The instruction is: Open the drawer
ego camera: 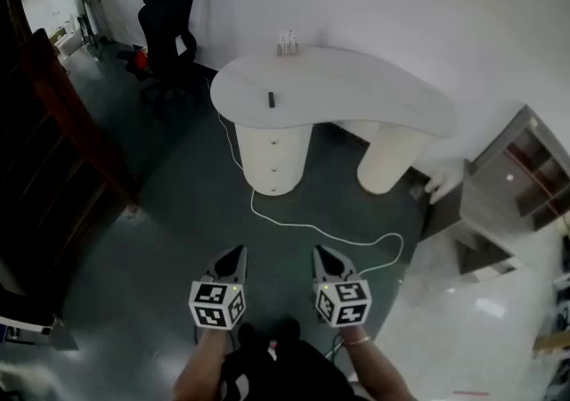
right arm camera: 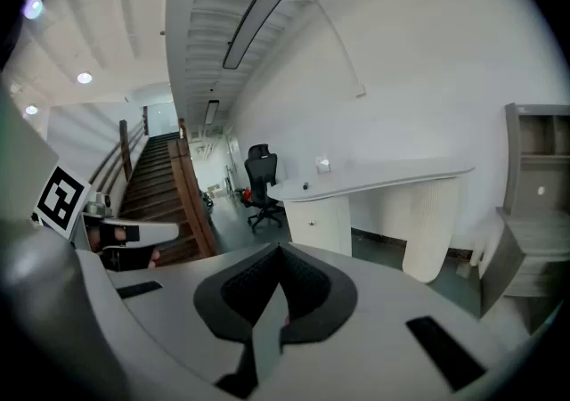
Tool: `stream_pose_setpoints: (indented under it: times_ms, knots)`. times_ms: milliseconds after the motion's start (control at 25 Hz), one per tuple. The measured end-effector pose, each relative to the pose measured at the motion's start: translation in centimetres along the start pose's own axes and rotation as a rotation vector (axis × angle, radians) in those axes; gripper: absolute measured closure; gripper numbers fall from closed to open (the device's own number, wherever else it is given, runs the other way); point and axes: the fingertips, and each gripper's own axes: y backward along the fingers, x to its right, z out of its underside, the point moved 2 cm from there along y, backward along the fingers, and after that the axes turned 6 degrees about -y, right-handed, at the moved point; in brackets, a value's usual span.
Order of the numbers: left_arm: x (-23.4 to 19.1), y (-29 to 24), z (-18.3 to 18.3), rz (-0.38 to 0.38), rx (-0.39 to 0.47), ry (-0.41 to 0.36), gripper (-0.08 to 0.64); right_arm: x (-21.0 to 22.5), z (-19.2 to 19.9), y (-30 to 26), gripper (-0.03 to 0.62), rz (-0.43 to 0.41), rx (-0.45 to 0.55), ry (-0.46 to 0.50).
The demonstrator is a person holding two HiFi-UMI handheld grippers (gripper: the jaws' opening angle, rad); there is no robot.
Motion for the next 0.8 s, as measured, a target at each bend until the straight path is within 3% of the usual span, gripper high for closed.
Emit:
stream_pose_setpoints:
  times_ms: [480, 800]
  knots:
    - [2.5, -1.9, -0.9, -0.042, 0.007, -0.003, 0.558, 3.8, -0.4, -0.3, 0.589, -0.008, -0.016, 0.011]
    - [-0.6, -4.7, -1.3, -0.048, -0.023, -0.015, 0.558, 4.7, -0.3, -6.1, 0.589, 0.011, -0.076, -0.023]
